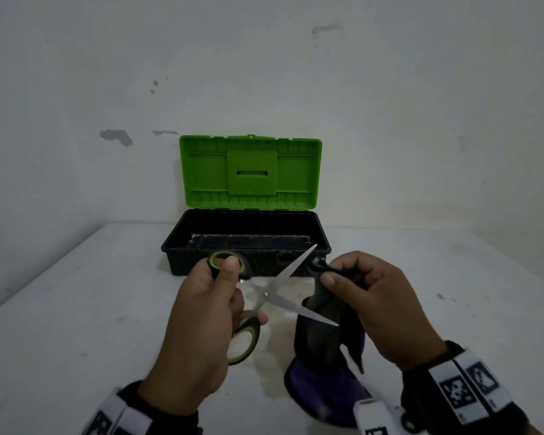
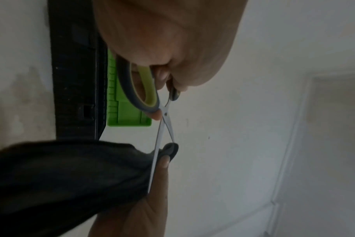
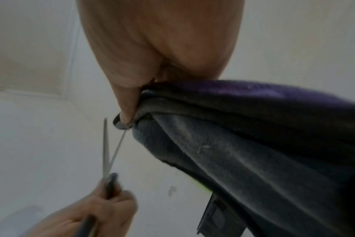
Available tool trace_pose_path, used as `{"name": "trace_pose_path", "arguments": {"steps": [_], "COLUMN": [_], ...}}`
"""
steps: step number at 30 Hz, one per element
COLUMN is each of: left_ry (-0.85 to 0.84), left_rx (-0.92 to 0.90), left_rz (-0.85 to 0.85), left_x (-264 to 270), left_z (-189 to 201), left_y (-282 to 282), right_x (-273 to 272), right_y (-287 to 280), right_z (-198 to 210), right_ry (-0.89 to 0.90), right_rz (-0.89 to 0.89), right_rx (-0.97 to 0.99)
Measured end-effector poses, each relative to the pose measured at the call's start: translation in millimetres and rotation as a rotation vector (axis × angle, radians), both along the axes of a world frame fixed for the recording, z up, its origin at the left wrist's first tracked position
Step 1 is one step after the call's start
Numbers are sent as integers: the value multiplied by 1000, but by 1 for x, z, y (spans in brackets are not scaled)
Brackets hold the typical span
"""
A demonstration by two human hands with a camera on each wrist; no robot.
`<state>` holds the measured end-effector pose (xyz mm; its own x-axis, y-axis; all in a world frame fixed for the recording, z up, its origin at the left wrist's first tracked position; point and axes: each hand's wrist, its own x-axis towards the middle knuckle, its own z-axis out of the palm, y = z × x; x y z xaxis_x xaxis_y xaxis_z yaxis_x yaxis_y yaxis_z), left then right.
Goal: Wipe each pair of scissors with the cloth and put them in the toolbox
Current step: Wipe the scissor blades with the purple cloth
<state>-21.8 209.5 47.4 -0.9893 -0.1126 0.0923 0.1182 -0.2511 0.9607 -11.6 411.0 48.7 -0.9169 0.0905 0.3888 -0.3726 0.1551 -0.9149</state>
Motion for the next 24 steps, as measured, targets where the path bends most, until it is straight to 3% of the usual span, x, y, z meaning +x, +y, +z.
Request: {"name": "trace_pose_path", "arguments": {"steps": [6, 16, 24], "left_ry": [-160, -149, -180], "left_rx": [99, 21, 86], "left_rz": [-74, -113, -160], "left_x": [0, 2, 1], "left_z": [3, 8, 5], "left_y": [6, 2, -1], "right_x": [5, 7, 10], "right_y": [-16, -30, -31], "right_z": [3, 2, 1], "right_ry": [-138, -249, -160], "right_rz": [248, 213, 127], "right_rx": [-65, -181, -151]}}
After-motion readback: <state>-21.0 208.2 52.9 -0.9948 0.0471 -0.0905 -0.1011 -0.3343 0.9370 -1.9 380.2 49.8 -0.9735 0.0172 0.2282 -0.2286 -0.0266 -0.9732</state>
